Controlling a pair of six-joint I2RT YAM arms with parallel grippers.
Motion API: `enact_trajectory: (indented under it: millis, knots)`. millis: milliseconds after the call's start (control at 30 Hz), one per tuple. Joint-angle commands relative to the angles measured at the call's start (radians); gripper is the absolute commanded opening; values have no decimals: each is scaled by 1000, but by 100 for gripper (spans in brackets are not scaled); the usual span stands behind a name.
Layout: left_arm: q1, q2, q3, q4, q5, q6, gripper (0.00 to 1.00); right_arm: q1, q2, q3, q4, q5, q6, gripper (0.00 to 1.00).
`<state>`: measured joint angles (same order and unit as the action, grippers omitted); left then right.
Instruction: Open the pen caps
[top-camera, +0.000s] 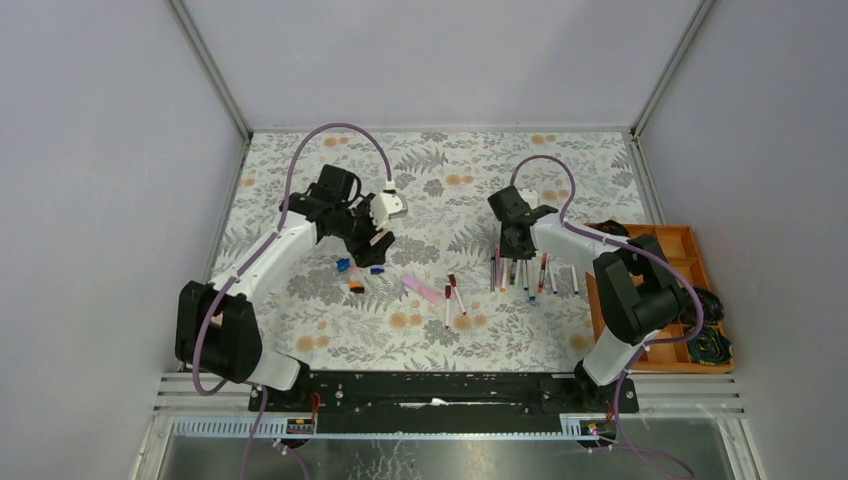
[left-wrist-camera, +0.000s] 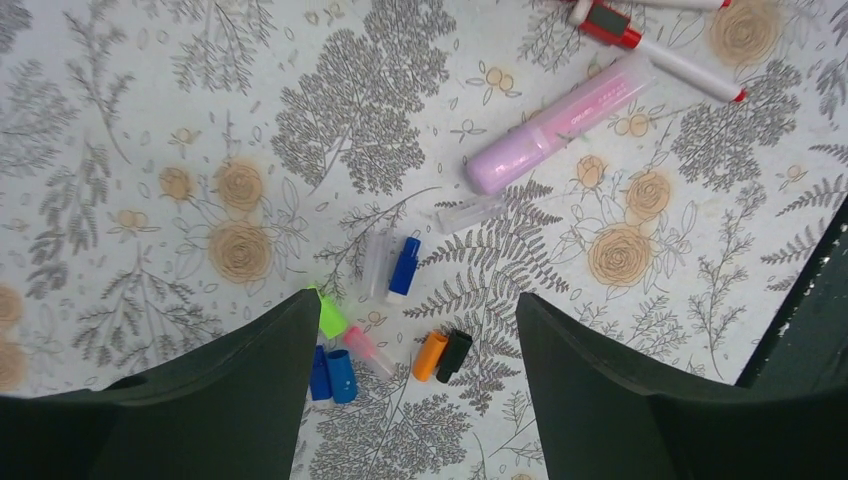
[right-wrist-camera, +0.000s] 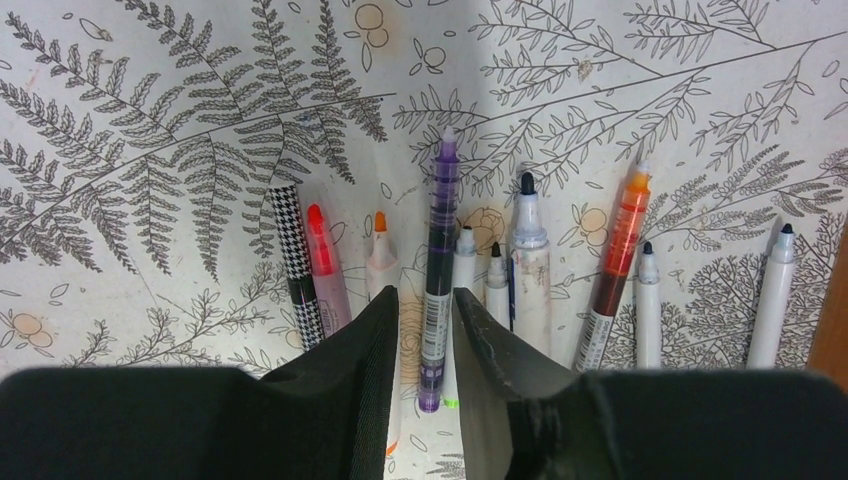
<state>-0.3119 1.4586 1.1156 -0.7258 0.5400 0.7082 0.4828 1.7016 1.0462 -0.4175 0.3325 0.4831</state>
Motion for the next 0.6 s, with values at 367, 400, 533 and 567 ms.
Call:
enact_trajectory:
  millis: [367,400,533,567]
  knots:
    - [26,-186,101,-114,41,-91,98,301,-50,90,-18,-93,-39,34]
    - [29,-188,100,-124,41,-89,98,322,-46,75,-6,-102,-32,33]
    - [33,-186,103,-155,46,-83,98,369,-41,16,38,-132,-12,32]
    - [33,-187,102,-157,46,-80,98,380,-37,9,39,-134,-11,32]
